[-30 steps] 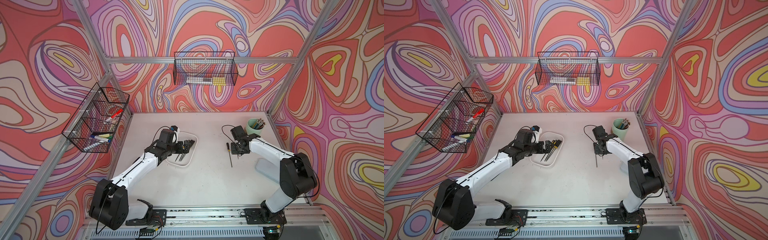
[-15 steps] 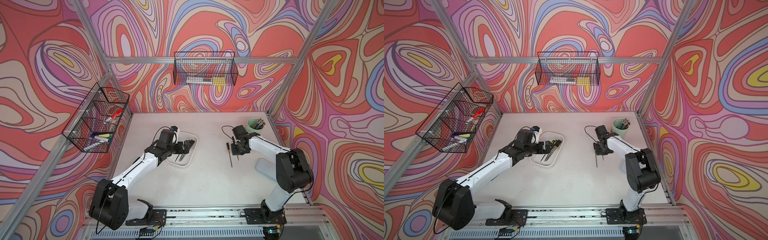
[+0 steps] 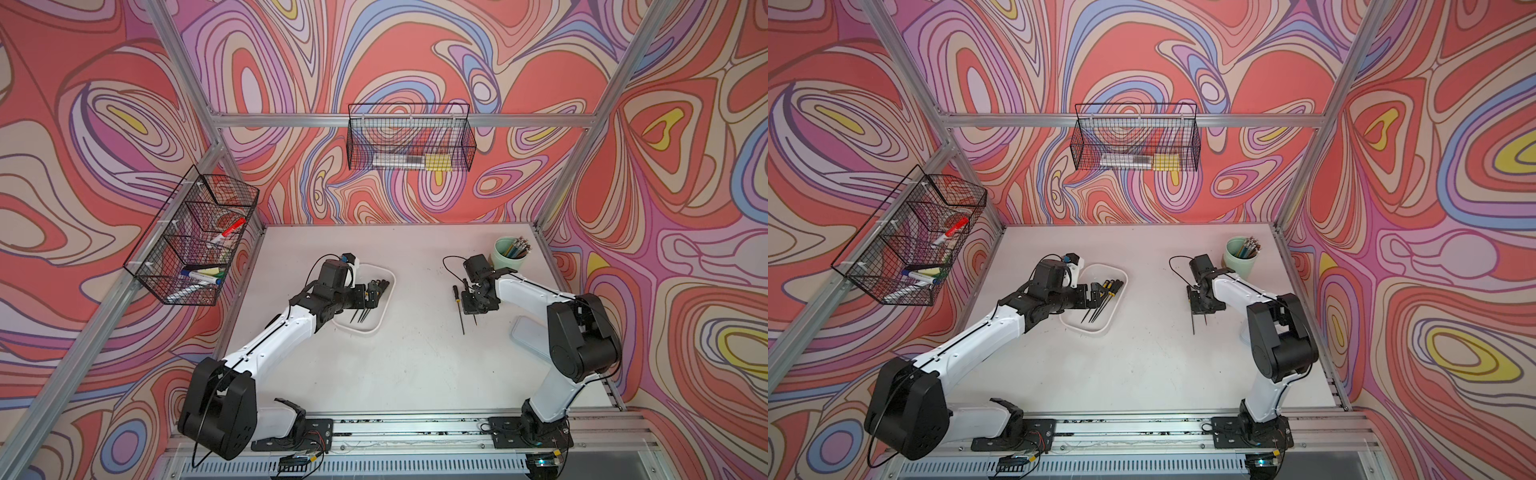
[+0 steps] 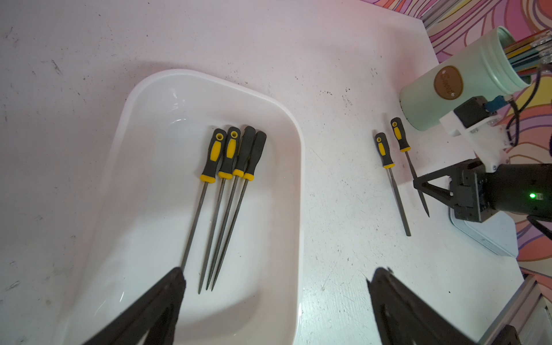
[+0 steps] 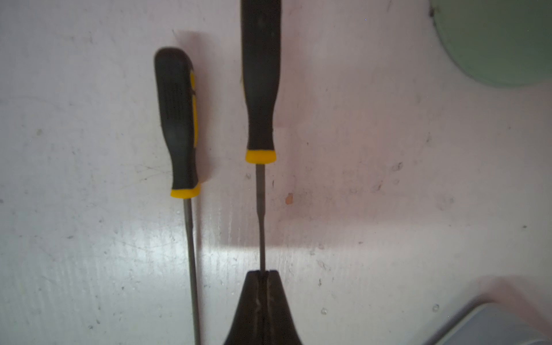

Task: Take the file tool out of the storage box
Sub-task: Adjust the file tool at the center of the board.

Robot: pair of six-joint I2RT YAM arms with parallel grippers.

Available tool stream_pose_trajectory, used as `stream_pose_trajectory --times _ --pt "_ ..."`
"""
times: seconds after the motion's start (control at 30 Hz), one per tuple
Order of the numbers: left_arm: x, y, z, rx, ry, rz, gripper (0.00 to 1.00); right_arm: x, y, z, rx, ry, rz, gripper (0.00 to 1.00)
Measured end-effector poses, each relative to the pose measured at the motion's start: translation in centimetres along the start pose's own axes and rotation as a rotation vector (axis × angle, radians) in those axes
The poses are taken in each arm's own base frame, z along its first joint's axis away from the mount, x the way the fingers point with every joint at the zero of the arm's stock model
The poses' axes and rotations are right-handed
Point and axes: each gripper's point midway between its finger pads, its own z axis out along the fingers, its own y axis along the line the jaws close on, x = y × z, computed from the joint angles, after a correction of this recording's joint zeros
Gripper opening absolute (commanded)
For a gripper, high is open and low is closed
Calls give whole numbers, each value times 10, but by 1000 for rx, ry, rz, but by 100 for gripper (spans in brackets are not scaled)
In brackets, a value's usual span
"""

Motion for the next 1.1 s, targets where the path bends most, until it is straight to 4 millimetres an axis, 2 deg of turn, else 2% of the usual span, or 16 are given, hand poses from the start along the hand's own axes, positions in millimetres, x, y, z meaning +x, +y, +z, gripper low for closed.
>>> stream_pose_trajectory --times 0.3,0.67,1.1 --pt "0 0 0 0 0 0 99 15 -1 8 3 34 13 0" --pt "-1 -1 0 2 -5 1 99 17 -1 12 -1 29 24 0" --pt "-3 2 0 -11 -15 5 99 16 -1 10 2 35 25 14"
